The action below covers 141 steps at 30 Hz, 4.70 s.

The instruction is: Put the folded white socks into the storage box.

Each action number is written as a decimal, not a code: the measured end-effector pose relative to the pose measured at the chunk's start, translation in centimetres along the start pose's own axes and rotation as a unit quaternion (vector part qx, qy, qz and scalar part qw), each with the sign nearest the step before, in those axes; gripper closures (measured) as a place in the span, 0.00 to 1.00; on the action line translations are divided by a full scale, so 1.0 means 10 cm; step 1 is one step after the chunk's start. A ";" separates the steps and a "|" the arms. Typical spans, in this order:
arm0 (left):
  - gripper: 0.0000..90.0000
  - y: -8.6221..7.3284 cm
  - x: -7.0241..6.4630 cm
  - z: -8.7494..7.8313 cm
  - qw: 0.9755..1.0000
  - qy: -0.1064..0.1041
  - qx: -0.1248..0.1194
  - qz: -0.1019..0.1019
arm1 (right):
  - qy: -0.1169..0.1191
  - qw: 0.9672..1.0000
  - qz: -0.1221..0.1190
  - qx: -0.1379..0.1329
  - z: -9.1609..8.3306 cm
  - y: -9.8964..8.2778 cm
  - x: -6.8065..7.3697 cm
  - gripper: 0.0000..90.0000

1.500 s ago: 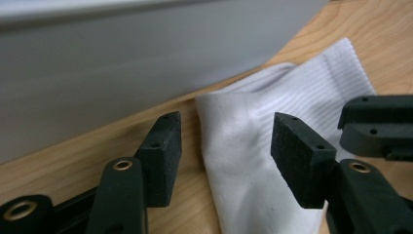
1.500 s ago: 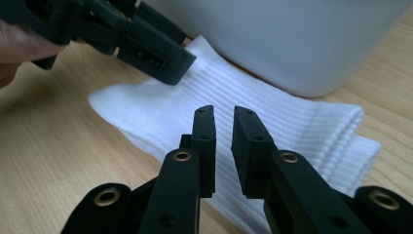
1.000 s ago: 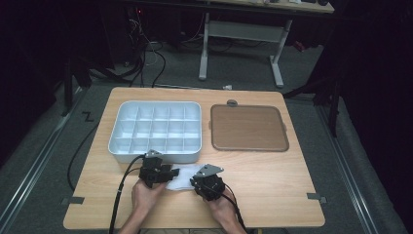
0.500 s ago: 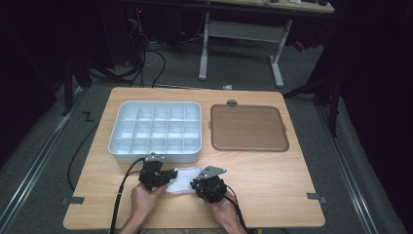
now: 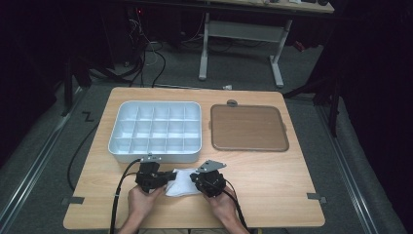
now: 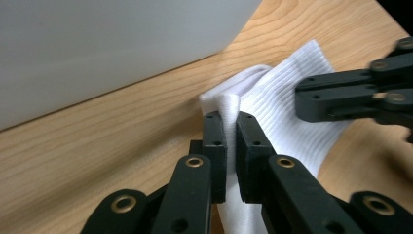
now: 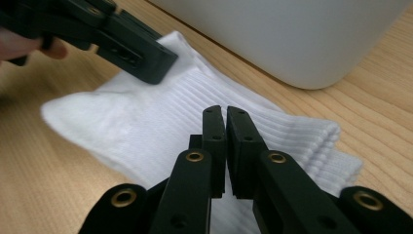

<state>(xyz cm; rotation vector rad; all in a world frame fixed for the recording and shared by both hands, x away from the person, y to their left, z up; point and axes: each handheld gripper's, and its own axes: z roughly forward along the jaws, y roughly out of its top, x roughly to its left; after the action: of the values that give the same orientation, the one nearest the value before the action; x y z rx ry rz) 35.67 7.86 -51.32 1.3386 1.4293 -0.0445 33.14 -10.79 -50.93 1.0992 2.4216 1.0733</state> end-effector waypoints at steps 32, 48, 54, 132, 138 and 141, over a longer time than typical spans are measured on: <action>0.94 0.13 -0.19 -0.14 0.999 -0.048 -0.002 -0.024 | 0.032 0.998 -0.034 0.033 0.38 0.19 0.20 1.00; 0.94 0.15 -0.15 -0.14 0.999 -0.033 -0.014 -0.023 | -0.012 0.999 0.000 -0.030 -0.10 0.15 0.00 0.83; 0.94 0.14 -0.16 -0.12 0.999 -0.033 -0.015 -0.028 | -0.021 0.999 0.028 -0.012 -0.11 0.00 -0.15 0.77; 0.94 0.00 -0.24 0.22 0.999 -0.004 0.003 0.038 | 0.029 0.999 -0.008 0.011 0.04 -0.20 0.03 0.73; 0.93 0.04 -0.24 0.30 0.999 0.006 -0.001 0.049 | 0.024 1.000 -0.009 0.007 0.09 -0.19 -0.02 0.73; 0.93 0.05 -0.23 0.34 0.999 0.009 -0.004 0.053 | 0.022 1.000 -0.011 0.008 0.11 -0.17 -0.04 0.73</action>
<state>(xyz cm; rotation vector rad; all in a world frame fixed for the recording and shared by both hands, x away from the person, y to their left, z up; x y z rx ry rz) 37.62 4.27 -50.71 1.4096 1.3693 0.0436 33.04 -11.21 -52.93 1.0613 2.4747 1.0849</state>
